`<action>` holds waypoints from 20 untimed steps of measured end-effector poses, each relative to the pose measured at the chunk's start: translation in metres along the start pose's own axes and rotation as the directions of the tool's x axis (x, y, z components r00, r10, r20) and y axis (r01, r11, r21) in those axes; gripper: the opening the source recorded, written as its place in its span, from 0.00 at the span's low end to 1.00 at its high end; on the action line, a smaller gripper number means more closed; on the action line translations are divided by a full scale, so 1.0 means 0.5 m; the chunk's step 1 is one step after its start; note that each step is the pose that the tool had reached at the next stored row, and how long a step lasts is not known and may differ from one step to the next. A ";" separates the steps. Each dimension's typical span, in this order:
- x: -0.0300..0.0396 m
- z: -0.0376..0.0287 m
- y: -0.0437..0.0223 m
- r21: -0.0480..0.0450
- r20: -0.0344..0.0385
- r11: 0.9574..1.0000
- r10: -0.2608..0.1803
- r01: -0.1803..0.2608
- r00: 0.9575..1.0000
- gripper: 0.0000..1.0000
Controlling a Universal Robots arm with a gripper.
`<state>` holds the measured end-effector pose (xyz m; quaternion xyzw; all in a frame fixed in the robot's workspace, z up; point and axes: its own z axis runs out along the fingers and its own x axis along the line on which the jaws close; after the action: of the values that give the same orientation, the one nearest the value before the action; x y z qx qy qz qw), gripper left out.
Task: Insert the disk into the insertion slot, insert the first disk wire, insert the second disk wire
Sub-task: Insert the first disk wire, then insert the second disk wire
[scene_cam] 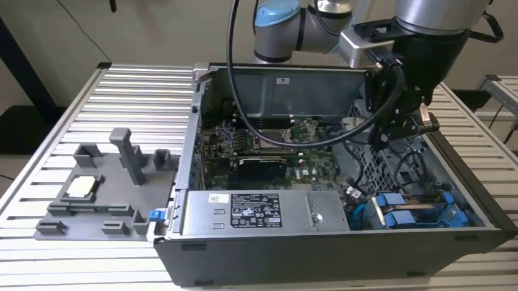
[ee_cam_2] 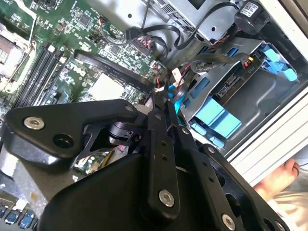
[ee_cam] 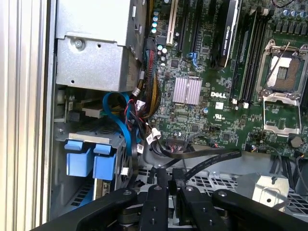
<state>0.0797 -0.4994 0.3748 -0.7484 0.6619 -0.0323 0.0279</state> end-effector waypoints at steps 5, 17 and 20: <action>0.009 0.002 -0.002 0.000 0.000 1.000 0.000 0.000 1.000 0.16; 0.067 0.013 -0.023 -0.004 0.000 1.000 0.000 0.000 1.000 0.16; 0.078 0.016 -0.031 -0.007 0.001 1.000 0.000 0.000 1.000 0.16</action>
<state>0.1003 -0.5362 0.3684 -0.7485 0.6620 -0.0295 0.0255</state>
